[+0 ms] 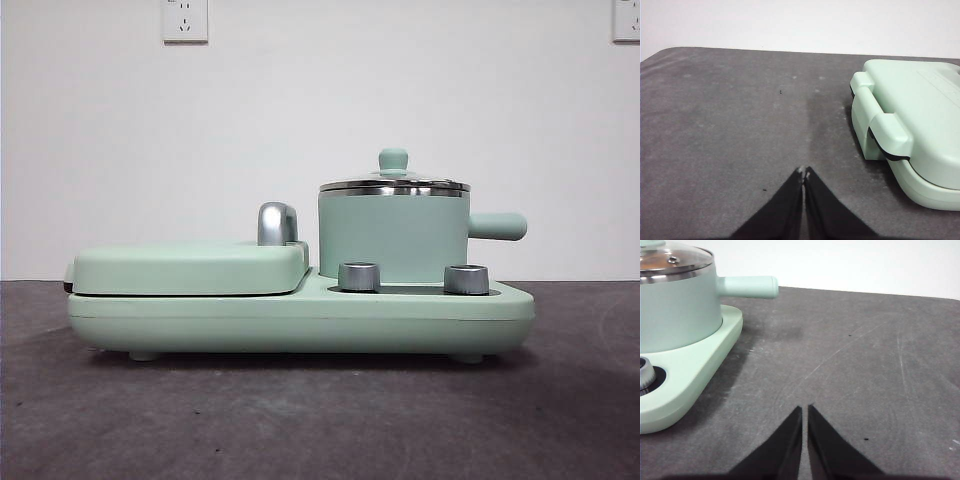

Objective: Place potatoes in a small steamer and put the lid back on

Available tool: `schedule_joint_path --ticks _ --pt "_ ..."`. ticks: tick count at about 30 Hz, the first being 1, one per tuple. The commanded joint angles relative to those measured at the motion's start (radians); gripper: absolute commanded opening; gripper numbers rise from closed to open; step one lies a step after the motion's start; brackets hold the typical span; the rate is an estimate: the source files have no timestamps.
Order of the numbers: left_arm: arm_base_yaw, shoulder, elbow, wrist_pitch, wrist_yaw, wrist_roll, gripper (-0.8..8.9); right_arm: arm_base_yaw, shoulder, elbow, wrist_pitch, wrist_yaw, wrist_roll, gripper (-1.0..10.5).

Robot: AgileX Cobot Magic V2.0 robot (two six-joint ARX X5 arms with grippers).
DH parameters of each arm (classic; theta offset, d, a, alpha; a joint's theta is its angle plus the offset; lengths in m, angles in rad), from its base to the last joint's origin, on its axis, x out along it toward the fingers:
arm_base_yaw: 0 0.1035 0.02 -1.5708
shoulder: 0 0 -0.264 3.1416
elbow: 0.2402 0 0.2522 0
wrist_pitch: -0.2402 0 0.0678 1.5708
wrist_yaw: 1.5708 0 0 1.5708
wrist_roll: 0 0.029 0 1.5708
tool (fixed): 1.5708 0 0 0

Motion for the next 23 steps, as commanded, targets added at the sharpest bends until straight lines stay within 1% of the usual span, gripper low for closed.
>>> schedule_joint_path --ticks 1,23 --pt "0.002 -0.002 -0.019 0.015 0.000 0.006 0.07 0.001 -0.001 -0.006 0.011 0.003 -0.007 0.2" --pt "0.002 -0.002 -0.019 0.015 0.000 0.006 0.07 0.001 -0.001 -0.006 0.011 0.003 -0.007 0.2"
